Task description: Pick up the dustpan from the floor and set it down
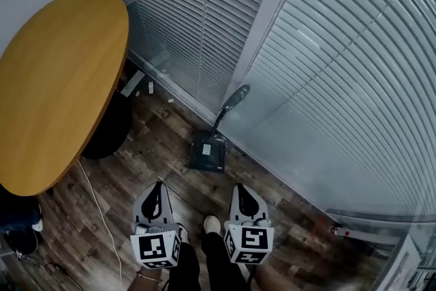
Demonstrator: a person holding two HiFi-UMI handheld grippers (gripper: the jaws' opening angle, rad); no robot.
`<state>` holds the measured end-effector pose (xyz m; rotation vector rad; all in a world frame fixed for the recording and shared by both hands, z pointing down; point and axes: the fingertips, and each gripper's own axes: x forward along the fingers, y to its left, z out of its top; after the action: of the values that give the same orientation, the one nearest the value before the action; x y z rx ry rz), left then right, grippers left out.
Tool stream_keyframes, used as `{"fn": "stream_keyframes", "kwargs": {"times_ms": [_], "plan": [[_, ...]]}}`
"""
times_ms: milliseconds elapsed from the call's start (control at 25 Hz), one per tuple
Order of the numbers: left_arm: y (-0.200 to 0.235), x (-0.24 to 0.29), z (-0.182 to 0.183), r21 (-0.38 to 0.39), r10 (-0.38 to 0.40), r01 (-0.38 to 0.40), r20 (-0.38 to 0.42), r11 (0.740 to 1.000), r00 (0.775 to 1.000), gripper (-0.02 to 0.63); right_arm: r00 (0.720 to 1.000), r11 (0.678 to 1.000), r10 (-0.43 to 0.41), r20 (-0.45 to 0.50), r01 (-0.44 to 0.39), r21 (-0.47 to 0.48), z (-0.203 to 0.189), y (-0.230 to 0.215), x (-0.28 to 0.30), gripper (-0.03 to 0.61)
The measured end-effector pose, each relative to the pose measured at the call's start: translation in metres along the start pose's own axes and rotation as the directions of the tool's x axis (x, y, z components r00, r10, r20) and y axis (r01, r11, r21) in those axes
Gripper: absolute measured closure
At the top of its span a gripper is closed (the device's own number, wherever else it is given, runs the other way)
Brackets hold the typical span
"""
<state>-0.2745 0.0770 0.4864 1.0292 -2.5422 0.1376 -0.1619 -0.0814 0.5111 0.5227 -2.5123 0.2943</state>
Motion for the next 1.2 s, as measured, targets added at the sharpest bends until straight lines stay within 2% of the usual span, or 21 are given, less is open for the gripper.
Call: {"fn": "stream_keyframes", "kwargs": {"times_ms": [360,560,760,1200], "plan": [[0.003,0.012,-0.006,-0.015,-0.009,0.009,0.002,1.000,1.000,0.595,1.000,1.000,-0.003,0.017,0.003,0.029,0.001,0.000,0.017,0.546],[0.006,0.014,-0.012,0.001,-0.012,0.012,0.001,1.000,1.000,0.595,0.999,0.999,0.006,0.033,-0.007,0.042,0.003,-0.001,0.028,0.544],[0.014,0.018,-0.025,-0.006,0.006,-0.006,-0.012,1.000,1.000,0.595,0.999,0.999,0.001,0.043,-0.003,0.042,0.001,-0.001,0.044,0.541],[0.033,0.028,-0.044,-0.012,0.045,-0.046,-0.029,0.999,0.999,0.595,0.999,0.999,0.026,0.026,-0.027,0.017,-0.007,0.007,0.085,0.433]]}}
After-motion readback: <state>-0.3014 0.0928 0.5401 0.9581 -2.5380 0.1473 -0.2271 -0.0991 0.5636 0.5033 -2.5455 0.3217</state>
